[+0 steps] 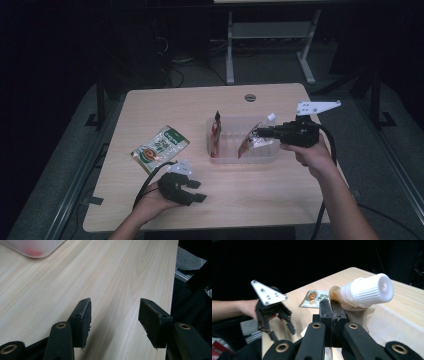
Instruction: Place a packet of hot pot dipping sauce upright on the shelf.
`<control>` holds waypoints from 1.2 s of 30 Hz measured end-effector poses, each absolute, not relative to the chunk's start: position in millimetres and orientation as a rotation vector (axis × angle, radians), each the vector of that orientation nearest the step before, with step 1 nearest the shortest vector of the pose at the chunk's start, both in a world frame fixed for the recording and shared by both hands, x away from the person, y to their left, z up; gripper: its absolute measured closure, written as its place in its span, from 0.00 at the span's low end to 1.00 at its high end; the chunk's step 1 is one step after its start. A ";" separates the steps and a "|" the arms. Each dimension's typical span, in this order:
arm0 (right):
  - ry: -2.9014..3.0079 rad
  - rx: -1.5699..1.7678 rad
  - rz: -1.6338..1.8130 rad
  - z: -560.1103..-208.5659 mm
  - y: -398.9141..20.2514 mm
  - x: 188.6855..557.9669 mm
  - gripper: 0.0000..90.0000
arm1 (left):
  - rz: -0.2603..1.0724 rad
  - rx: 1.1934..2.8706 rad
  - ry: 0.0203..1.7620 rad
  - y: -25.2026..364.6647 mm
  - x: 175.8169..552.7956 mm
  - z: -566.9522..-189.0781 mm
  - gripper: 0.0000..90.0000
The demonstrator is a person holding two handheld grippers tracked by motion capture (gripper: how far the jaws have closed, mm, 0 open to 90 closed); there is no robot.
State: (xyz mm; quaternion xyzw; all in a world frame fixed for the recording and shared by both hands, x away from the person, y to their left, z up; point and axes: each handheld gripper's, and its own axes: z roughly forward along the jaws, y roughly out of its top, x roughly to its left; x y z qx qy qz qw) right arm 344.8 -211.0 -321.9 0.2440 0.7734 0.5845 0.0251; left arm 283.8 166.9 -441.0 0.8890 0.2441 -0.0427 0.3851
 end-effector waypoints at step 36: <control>2.500 0.886 1.603 -318.9 -286.1 401.0 1.00 | -0.120 2.281 0.623 167.5 285.9 -443.1 0.48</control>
